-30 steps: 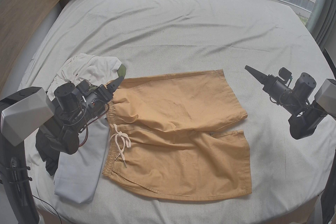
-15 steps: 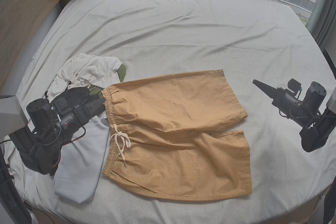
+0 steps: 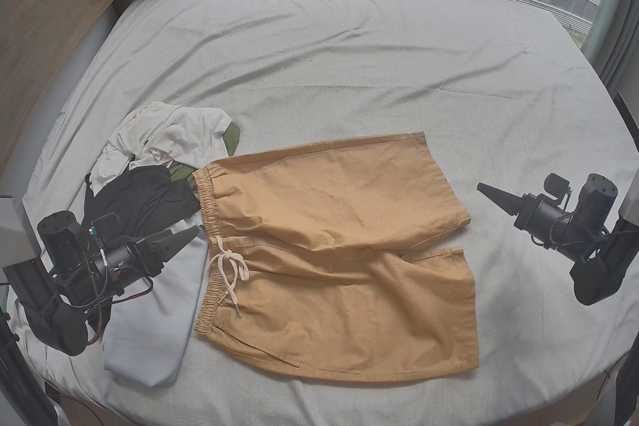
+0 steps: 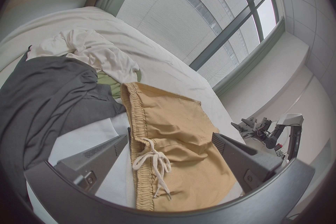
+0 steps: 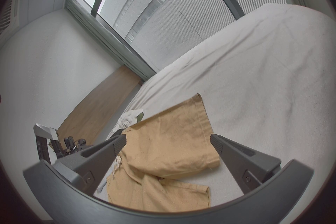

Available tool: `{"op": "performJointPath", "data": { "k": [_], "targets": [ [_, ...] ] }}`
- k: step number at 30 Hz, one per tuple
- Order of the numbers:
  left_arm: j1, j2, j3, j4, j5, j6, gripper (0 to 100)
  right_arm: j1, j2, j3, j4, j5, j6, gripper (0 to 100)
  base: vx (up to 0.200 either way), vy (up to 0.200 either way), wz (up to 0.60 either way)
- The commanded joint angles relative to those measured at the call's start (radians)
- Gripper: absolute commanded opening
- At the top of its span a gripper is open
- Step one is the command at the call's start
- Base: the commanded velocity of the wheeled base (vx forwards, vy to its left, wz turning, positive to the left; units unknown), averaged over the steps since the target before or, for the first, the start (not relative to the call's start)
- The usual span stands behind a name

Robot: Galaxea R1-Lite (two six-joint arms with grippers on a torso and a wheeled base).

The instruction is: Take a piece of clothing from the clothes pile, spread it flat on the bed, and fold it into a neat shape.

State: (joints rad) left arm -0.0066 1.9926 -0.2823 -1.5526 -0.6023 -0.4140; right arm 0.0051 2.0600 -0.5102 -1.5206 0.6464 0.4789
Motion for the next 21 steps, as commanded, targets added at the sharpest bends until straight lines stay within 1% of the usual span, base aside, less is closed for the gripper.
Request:
{"op": "performJointPath", "data": {
  "k": [1, 7, 12, 16, 21],
  "targets": [
    [-0.023, -0.005, 0.029, -0.001, -0.002, 0.0, 100, 0.004, 0.095, 0.012, 0.0, 0.001, -0.042, 100, 0.0, 0.0, 0.0],
    [-0.056, -0.003, 0.054, -0.001, -0.007, 0.004, 100, 0.019, 0.146, 0.048, 0.0, 0.001, -0.118, 100, 0.0, 0.0, 0.0],
    [-0.061, -0.003, 0.057, -0.001, -0.007, 0.006, 100, 0.021, 0.149, 0.059, 0.0, 0.001, -0.128, 100, 0.0, 0.0, 0.0],
    [-0.059, -0.003, 0.029, -0.003, -0.007, -0.019, 100, 0.021, 0.167, 0.062, 0.0, 0.001, -0.134, 100, 0.0, 0.0, 0.0],
    [-0.064, 0.002, 0.038, -0.001, -0.01, -0.019, 100, 0.024, 0.204, 0.064, 0.0, 0.001, -0.175, 100, 0.0, 0.0, 0.0]
  ]
}}
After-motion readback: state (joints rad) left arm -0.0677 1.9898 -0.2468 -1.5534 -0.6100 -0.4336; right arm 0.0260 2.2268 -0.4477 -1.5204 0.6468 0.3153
